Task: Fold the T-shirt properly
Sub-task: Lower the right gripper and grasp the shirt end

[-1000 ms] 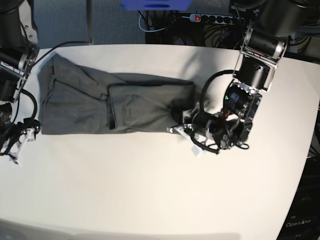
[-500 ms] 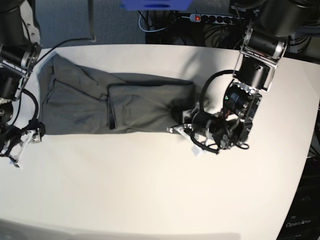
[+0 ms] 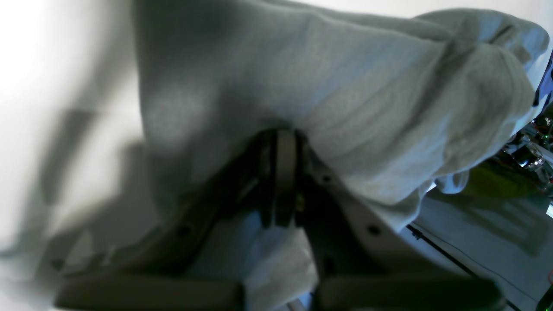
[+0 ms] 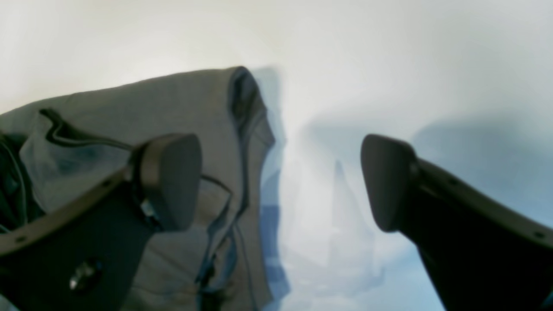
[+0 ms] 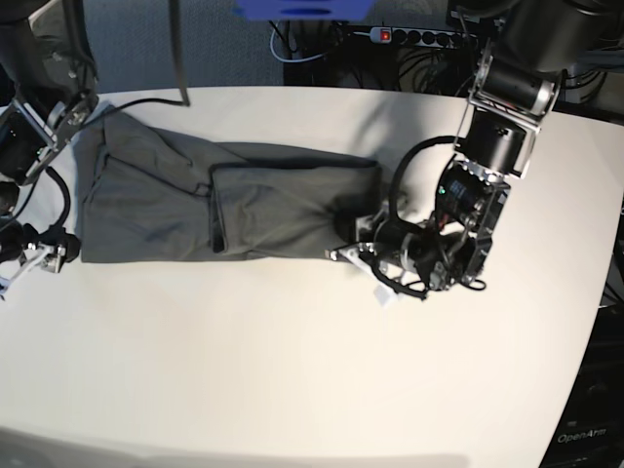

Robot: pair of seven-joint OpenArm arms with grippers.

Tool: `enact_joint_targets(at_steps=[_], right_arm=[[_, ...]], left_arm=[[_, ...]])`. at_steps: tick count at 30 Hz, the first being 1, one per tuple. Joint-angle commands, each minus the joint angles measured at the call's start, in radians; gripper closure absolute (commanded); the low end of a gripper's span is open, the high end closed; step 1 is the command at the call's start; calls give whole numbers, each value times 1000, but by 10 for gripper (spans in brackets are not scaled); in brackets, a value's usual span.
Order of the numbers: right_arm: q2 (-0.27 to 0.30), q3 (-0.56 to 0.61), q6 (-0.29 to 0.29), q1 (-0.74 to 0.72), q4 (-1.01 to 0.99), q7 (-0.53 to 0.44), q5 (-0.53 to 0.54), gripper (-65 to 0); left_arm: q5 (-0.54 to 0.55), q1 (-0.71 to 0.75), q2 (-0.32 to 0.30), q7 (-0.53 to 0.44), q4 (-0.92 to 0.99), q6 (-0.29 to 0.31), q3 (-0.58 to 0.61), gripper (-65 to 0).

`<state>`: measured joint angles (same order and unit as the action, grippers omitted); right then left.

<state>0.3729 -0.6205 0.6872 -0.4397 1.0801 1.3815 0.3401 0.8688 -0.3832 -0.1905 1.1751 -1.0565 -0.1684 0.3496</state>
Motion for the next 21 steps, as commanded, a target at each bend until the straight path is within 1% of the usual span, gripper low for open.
enact_joint_targets(at_steps=[1, 4, 5, 9, 12, 19, 21], right_arm=[[16, 3, 11, -48, 12, 15, 15, -579], [15, -3, 11, -92, -73, 15, 18, -579], [18, -3, 11, -112, -120, 15, 37, -579], [62, -3, 11, -152, -340, 15, 195, -576], [70, 1, 11, -150, -387, 15, 264, -576], [91, 7, 11, -147, -387, 15, 270, -576], [107, 7, 11, -149, -386, 15, 270, -576]], left_arm=[[-121, 5, -10, -47, 15, -32, 6, -19], [-121, 5, -10, -45, 15, -32, 6, -19], [-121, 5, -10, -47, 15, -32, 6, -19], [-121, 5, -10, -44, 14, -32, 6, -19], [-121, 5, -10, -42, 12, -32, 6, -19], [-121, 5, -11, -45, 15, -32, 6, -19], [-121, 5, -10, -45, 15, -32, 6, -19]])
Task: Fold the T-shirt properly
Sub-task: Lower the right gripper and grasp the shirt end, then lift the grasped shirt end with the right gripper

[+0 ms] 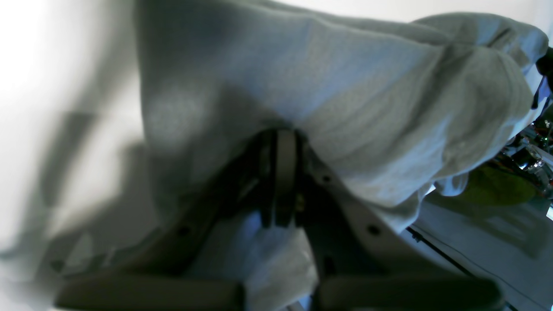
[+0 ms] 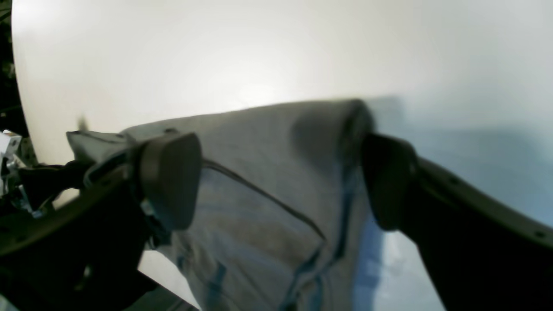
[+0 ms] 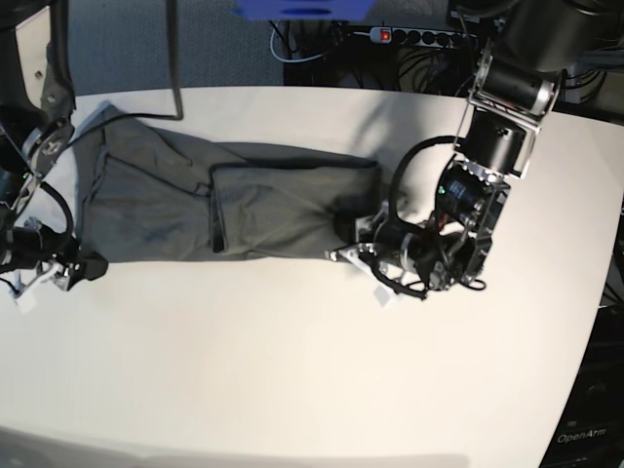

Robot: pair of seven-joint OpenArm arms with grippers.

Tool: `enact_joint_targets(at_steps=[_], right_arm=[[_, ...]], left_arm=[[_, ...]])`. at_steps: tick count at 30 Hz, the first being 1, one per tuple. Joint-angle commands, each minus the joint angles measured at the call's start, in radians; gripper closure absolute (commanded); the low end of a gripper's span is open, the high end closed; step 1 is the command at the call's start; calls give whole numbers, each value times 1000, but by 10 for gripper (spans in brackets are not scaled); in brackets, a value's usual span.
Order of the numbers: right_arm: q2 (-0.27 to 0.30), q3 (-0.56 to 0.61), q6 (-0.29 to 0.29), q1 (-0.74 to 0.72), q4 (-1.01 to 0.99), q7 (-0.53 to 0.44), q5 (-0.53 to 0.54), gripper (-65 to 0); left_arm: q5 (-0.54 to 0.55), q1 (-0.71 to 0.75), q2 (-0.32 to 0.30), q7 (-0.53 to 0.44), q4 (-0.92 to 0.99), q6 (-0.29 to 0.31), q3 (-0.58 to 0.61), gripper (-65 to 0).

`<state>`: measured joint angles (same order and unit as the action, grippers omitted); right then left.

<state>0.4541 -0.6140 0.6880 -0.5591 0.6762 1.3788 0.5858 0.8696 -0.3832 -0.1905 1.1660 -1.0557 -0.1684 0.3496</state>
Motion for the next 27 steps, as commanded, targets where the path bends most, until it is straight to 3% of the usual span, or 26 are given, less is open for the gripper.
enact_joint_targets(at_steps=[1, 7, 27], right_arm=[[35, 1, 10, -29, 18, 17, 24, -576], [61, 1, 10, 7, 86, 17, 24, -576], [54, -19, 10, 161, 164, 17, 41, -575]], left_arm=[[-122, 5, -10, -36, 13, -32, 6, -19], [-122, 5, -8, -36, 12, -32, 6, -19], [-122, 5, -8, -37, 13, -32, 6, -19]])
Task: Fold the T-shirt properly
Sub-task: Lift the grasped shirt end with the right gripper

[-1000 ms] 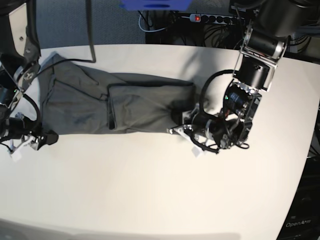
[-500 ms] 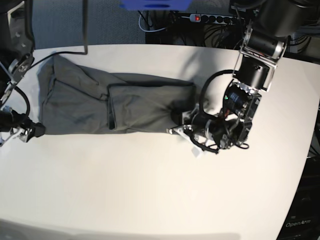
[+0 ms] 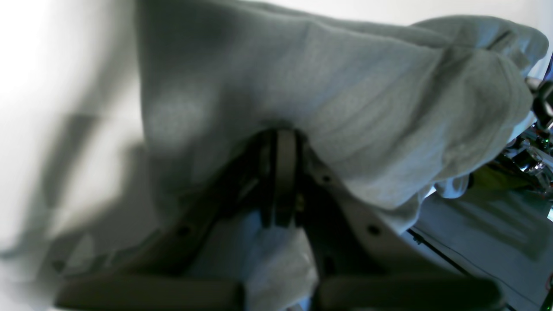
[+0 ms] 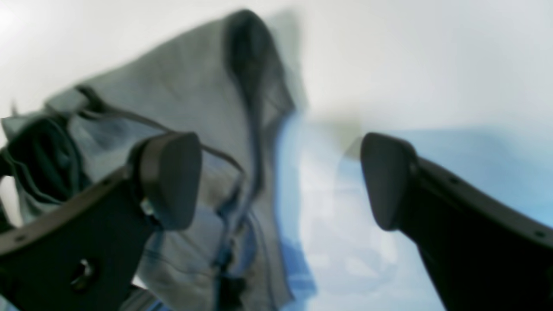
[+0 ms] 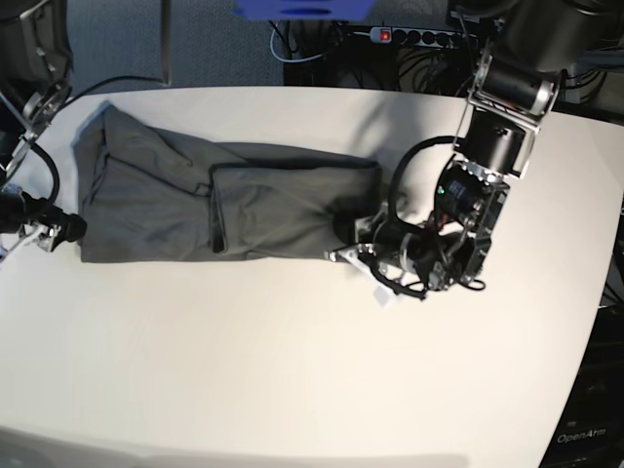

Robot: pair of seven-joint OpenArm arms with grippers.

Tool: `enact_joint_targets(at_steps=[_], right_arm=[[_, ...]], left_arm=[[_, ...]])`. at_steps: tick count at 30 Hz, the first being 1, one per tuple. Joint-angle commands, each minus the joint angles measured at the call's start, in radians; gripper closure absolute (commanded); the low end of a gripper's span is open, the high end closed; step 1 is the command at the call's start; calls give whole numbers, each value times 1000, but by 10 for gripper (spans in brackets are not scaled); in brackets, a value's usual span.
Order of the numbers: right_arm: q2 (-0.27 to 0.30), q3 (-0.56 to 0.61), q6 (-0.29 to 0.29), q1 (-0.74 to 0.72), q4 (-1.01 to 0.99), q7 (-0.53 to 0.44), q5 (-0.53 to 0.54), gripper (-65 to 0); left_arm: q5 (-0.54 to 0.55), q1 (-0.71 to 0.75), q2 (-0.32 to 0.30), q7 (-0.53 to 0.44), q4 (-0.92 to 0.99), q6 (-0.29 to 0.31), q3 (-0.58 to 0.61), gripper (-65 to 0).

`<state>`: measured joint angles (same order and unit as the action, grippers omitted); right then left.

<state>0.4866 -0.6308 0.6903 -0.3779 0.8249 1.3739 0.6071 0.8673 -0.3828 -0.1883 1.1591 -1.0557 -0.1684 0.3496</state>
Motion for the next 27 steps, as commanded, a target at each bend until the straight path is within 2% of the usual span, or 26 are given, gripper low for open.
enact_joint_targets(at_steps=[1, 7, 18, 23, 25, 27], right_arm=[[22, -19, 8, -7, 21, 22, 37, -573], [8, -65, 8, 27, 21, 22, 64, -573], [-88, -67, 8, 35, 23, 22, 64, -572], [-104, -68, 8, 35, 23, 22, 63, -569], [-105, -68, 8, 35, 23, 22, 63, -534], [-105, -68, 8, 44, 23, 22, 63, -467]], left_arm=[[-119, 5, -10, -31, 13, -32, 6, -19], [-119, 5, -10, -31, 13, -32, 6, -19], [-119, 5, -12, -31, 15, -32, 6, -19], [-119, 5, -15, -31, 15, -32, 6, -19], [-119, 5, -15, -32, 15, -32, 6, -19], [-119, 5, -14, -32, 15, -32, 6, -19]])
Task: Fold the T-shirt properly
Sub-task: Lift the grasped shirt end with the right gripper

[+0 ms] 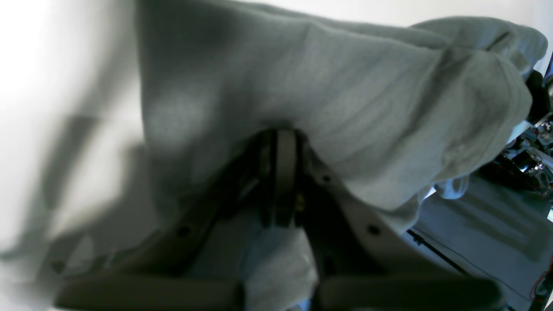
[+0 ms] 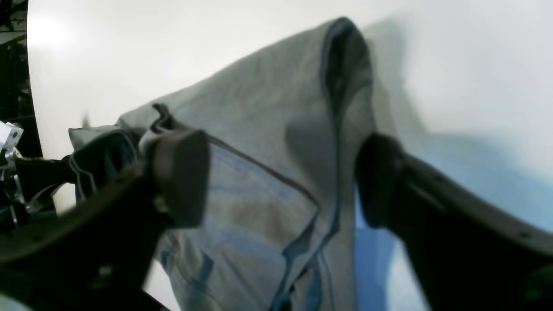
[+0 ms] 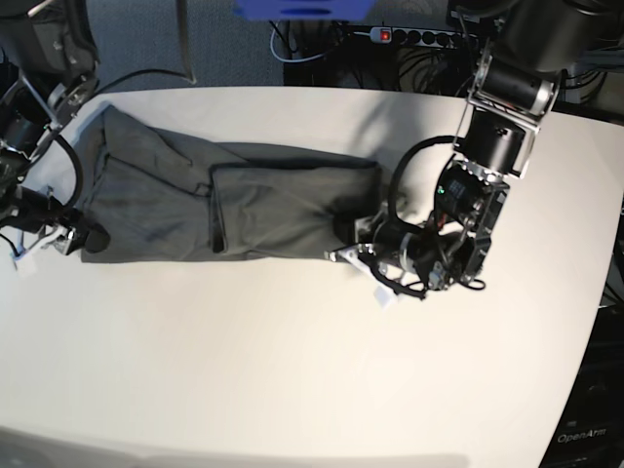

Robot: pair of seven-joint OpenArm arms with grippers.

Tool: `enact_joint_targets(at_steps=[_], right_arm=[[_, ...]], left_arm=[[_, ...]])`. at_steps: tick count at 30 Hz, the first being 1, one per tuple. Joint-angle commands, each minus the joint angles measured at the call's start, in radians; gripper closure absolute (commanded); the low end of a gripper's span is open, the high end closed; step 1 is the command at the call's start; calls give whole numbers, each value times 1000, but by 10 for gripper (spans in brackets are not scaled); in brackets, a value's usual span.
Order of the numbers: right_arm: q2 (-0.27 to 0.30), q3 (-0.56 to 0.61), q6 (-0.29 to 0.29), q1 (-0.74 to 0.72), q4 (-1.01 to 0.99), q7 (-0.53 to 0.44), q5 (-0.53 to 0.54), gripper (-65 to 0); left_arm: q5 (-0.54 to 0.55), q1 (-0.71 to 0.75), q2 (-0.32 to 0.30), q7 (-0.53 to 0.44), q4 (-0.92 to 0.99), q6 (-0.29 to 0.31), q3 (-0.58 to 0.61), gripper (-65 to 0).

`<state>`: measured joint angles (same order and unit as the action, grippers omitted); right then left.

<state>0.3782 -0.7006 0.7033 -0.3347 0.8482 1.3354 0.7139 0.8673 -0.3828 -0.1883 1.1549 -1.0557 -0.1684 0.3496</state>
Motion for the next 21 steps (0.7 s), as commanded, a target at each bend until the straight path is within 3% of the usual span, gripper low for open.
enact_joint_targets(at_steps=[1, 9, 13, 21], right_arm=[[3, 2, -5, 3, 0, 61, -44, -427], [3, 2, -5, -1, 0, 61, -44, -120], [3, 3, -5, -4, 0, 61, -44, -4], [3, 5, -5, -5, 3, 61, -44, -4]], left_arm=[[-119, 5, -14, -28, 15, -32, 6, -19], [-119, 3, -12, -28, 15, -32, -31, -19], [-119, 3, -15, -26, 15, -32, -42, -19], [-119, 3, -15, -26, 15, -32, -42, -19]])
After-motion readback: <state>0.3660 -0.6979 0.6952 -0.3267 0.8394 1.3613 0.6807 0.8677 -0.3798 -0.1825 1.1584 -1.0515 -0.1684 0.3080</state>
